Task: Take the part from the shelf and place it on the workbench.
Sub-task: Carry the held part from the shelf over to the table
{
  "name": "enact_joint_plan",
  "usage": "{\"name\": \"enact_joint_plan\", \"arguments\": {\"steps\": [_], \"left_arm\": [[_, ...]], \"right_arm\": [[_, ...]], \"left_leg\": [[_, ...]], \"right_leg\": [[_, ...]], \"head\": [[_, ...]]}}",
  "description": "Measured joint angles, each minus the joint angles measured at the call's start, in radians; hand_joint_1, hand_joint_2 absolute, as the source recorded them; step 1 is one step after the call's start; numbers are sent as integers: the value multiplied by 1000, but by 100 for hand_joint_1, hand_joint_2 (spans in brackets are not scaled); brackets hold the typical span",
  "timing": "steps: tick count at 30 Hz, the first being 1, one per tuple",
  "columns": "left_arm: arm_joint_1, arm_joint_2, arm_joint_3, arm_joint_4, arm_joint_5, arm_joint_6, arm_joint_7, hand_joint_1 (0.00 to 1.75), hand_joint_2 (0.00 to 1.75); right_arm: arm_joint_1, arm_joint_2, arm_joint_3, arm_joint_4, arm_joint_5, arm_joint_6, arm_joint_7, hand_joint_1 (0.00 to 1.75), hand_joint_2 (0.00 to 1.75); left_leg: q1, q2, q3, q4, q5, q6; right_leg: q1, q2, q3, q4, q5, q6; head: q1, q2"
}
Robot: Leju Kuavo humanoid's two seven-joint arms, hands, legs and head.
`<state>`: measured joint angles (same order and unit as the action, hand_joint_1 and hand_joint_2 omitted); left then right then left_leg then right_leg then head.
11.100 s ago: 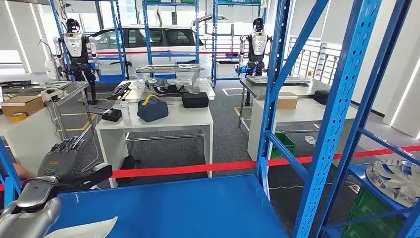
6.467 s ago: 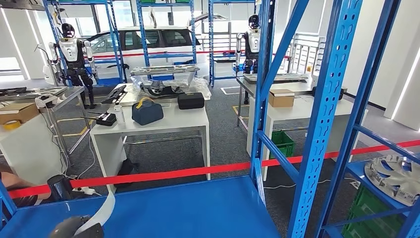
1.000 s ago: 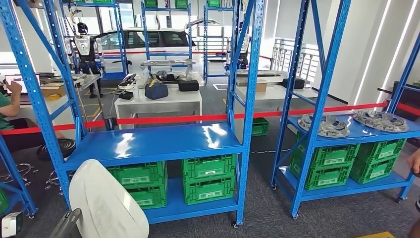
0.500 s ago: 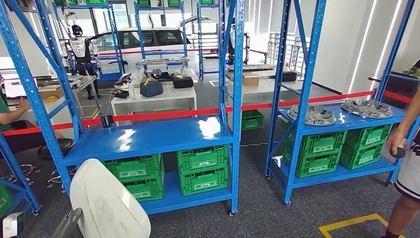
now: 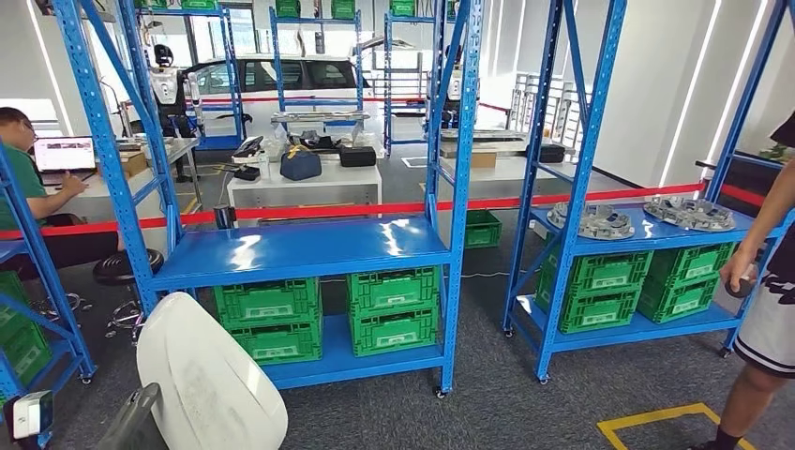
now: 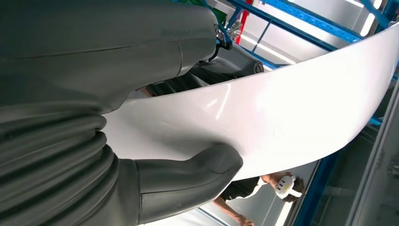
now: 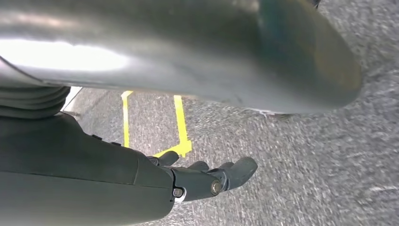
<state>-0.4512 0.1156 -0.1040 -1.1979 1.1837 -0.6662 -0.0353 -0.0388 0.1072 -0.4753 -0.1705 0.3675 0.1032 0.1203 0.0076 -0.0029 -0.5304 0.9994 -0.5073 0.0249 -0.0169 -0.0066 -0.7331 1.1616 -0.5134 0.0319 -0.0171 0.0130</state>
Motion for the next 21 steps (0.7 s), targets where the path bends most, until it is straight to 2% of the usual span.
{"name": "enact_joint_plan", "arguments": {"steps": [1,2,3,4,5,7,8,9,11,12,13,14,15,16,17,18,19,20,21], "left_arm": [[0,0,1,2,0,3,-3,175,175],[0,0,1,4,0,5,-4,175,175],[1,0,1,6,1,6,-5,175,175],[1,0,1,7,1,7,-6,175,175],[1,0,2,8,1,7,-6,175,175],[0,-3,2,8,1,8,-6,175,175],[0,-5,2,8,1,8,-6,175,175],[-1,-6,2,9,1,8,-7,175,175],[-1,-6,2,11,-1,9,-5,175,175],[-2,-5,2,12,-3,8,-5,175,175],[-3,-4,2,14,-6,8,-4,175,175],[-4,-3,2,17,-9,7,-4,175,175],[-5,-2,3,20,-10,6,-4,175,175],[-4,-2,3,24,-12,4,-5,175,175],[-2,-2,3,28,-12,3,-5,175,175],[-1,-2,3,33,-13,2,-5,175,175],[0,-2,3,36,-13,1,-6,175,175],[-1,-1,3,38,-13,0,-6,175,175],[-2,-1,3,39,-13,0,-7,175,175]], "right_arm": [[0,0,0,0,2,2,-1,0,0],[0,0,0,0,4,2,-1,0,0],[0,0,0,0,5,2,-1,0,0],[0,0,0,0,6,2,-1,0,0],[0,0,0,0,6,2,-1,0,0],[-1,-2,0,0,6,1,-1,0,0],[-1,-2,-1,0,6,1,-1,0,0],[-1,-3,-1,0,6,0,-1,0,0],[-1,-1,-1,0,5,1,-2,0,0],[-2,-1,-2,0,4,1,-2,0,0],[-2,0,-2,0,4,1,-3,0,0],[-1,0,-2,0,3,2,-4,0,0],[0,0,-3,0,3,2,-4,0,0],[2,0,-3,0,3,2,-4,0,0],[3,0,-3,0,3,2,-4,0,0],[4,0,-3,0,3,2,-4,0,0],[4,0,-3,0,3,2,-5,0,0],[3,0,-3,0,3,2,-6,0,0],[2,0,-3,0,3,2,-6,0,0]], "left_leg": [[-1,-4,-12,1,11,0],[-1,-10,-26,3,22,0],[-2,-17,-39,5,31,-2],[-3,-25,-52,7,40,-4],[-3,-34,-63,9,48,-7],[-1,-51,-80,13,62,-15],[0,-58,-85,15,67,-20],[2,-67,-88,15,73,-27],[5,-84,-93,12,83,-42],[4,-79,-100,18,79,-48],[3,-65,-114,41,61,-52],[3,-45,-134,84,31,-56],[3,-25,-159,146,-8,-61],[5,-14,-183,212,-42,-66],[6,-8,-199,263,-62,-70],[8,-4,-199,283,-65,-74],[10,0,-178,261,-50,-76],[12,11,-138,205,-24,-78],[12,33,-91,131,-5,-78]], "right_leg": [[0,0,-16,68,-38,2],[0,1,-23,117,-52,2],[1,2,-14,135,-46,0],[2,6,14,115,-27,-4],[3,16,62,58,-7,-10],[6,58,164,-84,3,-27],[8,73,195,-132,-1,-32],[10,79,208,-153,-6,-35],[11,58,207,-162,2,-39],[9,45,207,-167,8,-45],[6,32,206,-173,15,-52],[3,19,203,-177,21,-56],[4,7,199,-178,25,-60],[4,-6,193,-177,28,-61],[4,-19,188,-175,30,-60],[4,-32,183,-173,32,-59],[4,-45,177,-169,34,-58],[3,-58,173,-164,34,-56],[4,-70,169,-159,33,-53]], "head": [[0,0],[0,0],[0,0],[0,0],[1,0],[0,0],[0,0],[1,0],[2,0],[1,0],[0,0],[-2,0],[-4,0],[-5,0],[-6,0],[-6,0],[-6,0],[-6,0],[-6,0]]}}
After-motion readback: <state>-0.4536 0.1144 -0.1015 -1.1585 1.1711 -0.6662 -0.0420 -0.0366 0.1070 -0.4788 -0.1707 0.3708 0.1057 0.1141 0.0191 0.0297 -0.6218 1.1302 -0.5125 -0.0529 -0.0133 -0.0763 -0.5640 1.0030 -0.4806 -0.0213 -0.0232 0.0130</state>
